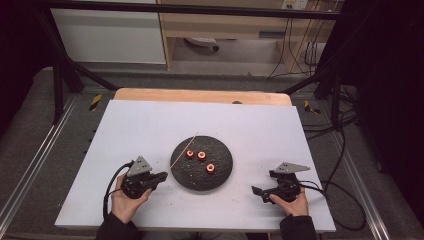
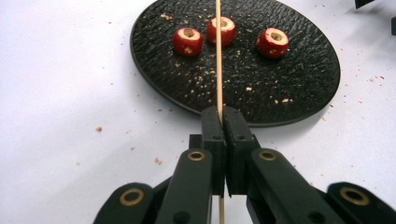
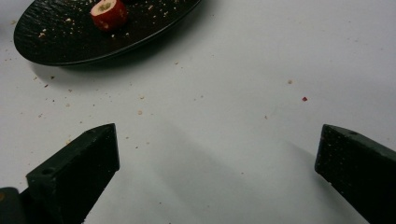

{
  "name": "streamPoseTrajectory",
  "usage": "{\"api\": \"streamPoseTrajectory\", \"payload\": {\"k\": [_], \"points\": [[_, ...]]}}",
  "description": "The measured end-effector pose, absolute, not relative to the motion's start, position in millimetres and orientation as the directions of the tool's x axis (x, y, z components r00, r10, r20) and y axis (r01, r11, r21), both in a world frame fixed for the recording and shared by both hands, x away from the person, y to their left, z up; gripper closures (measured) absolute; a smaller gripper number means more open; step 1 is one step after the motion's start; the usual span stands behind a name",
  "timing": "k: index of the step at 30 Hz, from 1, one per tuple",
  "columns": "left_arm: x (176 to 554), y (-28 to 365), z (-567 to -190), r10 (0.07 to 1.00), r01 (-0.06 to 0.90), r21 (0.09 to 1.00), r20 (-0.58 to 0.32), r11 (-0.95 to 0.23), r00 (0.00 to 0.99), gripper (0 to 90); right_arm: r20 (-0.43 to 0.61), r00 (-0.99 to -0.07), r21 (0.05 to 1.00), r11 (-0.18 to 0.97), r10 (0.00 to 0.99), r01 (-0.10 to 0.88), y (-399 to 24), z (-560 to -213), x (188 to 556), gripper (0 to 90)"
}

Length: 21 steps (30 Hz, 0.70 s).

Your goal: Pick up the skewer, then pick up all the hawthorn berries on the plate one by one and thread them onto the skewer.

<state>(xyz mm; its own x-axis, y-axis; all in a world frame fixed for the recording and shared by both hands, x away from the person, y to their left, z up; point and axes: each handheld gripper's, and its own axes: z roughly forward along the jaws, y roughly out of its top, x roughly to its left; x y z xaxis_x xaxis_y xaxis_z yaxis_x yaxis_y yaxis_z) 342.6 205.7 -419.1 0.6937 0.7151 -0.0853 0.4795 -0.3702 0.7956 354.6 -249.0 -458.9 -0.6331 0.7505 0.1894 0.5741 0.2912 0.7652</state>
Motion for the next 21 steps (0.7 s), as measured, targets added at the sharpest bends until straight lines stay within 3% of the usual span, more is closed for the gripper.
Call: {"api": "streamPoseTrajectory", "payload": {"k": [21], "points": [[335, 230, -439, 0.711, 0.483, 0.813, -0.126, -0.326, 0.692, 88.0, 0.164, -0.646, 0.772, 0.31, 0.746, 0.554, -224, -446, 356, 0.5]]}}
